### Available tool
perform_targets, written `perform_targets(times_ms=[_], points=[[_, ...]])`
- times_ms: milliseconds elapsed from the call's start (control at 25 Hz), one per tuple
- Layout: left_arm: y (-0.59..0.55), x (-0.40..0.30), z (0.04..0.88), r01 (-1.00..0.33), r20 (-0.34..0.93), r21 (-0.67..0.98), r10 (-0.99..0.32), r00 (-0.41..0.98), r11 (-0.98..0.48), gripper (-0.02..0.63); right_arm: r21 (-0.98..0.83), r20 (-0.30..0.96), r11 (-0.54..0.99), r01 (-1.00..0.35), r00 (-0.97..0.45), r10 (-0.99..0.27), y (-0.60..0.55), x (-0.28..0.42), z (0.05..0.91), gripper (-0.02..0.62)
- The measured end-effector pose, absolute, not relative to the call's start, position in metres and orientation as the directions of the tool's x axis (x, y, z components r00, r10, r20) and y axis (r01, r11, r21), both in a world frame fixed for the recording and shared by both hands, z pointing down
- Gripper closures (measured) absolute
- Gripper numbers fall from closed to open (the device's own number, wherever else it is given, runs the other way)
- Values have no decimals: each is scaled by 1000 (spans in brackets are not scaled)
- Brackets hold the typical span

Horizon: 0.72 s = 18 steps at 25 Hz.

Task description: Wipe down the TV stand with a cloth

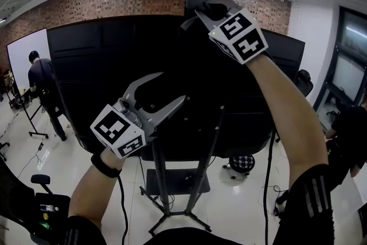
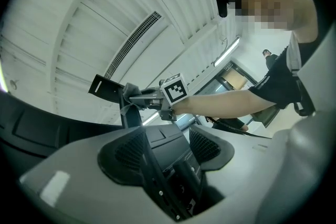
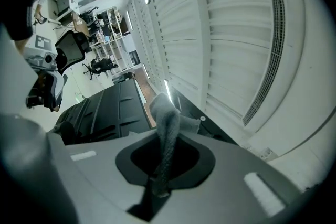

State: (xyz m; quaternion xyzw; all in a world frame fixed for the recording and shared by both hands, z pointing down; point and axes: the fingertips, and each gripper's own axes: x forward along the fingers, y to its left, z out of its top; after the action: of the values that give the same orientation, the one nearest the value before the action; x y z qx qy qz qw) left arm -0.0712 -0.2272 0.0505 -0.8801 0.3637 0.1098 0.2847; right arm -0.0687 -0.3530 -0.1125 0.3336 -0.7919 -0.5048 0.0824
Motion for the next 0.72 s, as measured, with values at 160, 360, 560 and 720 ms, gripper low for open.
perform_targets(times_ms=[160, 360, 560, 720], points=[[-227, -74, 64, -708, -410, -383, -578, 706, -593, 322, 862, -188, 271, -429, -767, -614, -354, -72, -92, 571], [-229, -75, 85, -713, -407, -359, -586, 701, -603, 322, 887, -132, 273, -373, -770, -624, -351, -79, -56, 572], [-228, -73, 102, -715, -399, -356, -594, 699, -602, 322, 898, -100, 265, -350, -750, -654, -355, -75, -23, 571], [-225, -72, 118, -711, -391, -324, -596, 701, -623, 324, 927, -44, 248, -283, -735, -676, -358, -75, 14, 572]])
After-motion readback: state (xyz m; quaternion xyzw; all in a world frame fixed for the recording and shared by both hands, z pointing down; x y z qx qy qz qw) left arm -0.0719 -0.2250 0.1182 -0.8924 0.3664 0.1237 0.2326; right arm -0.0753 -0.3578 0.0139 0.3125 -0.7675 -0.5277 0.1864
